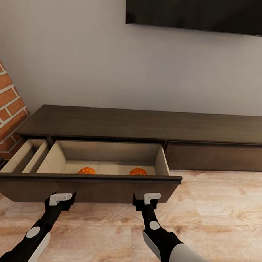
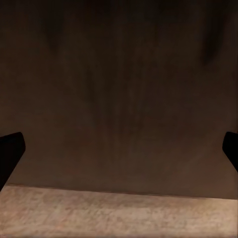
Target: Place each of the two pumpkins and all three candles from the living room inside a cabinet in the living room (use any cabinet), then make sure every cabinet is closed, and position the cauldron so it is next to a table in the living room.
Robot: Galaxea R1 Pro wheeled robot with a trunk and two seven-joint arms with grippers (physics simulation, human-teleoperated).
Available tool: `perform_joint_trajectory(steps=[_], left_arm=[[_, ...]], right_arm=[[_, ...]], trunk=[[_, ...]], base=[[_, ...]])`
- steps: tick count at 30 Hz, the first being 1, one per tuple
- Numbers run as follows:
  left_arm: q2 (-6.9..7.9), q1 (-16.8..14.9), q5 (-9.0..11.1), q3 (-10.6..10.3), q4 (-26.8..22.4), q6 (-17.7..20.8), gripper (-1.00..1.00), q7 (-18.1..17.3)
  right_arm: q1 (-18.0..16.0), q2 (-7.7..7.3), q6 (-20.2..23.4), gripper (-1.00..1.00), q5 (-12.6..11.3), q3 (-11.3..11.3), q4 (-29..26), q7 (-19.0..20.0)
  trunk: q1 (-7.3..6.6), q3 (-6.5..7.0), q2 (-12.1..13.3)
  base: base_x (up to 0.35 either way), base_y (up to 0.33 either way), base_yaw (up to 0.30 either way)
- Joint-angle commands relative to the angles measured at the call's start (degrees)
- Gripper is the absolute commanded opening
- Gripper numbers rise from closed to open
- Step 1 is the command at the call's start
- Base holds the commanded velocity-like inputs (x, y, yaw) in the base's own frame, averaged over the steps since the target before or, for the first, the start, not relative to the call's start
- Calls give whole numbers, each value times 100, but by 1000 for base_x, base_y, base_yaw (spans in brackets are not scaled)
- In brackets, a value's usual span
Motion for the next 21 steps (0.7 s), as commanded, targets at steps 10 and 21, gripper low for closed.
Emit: perform_joint_trajectory(steps=[10,21], left_arm=[[-5,-4,42,-10,7,-13,100,-10],[-1,-3,33,-11,7,-12,100,-12]], right_arm=[[-6,-1,-17,100,-47,44,2,-33],[-6,7,-49,100,-53,40,598,-42]], trunk=[[-1,-4,-2],[-1,-4,-2]], base=[[87,0,0],[16,0,0]])
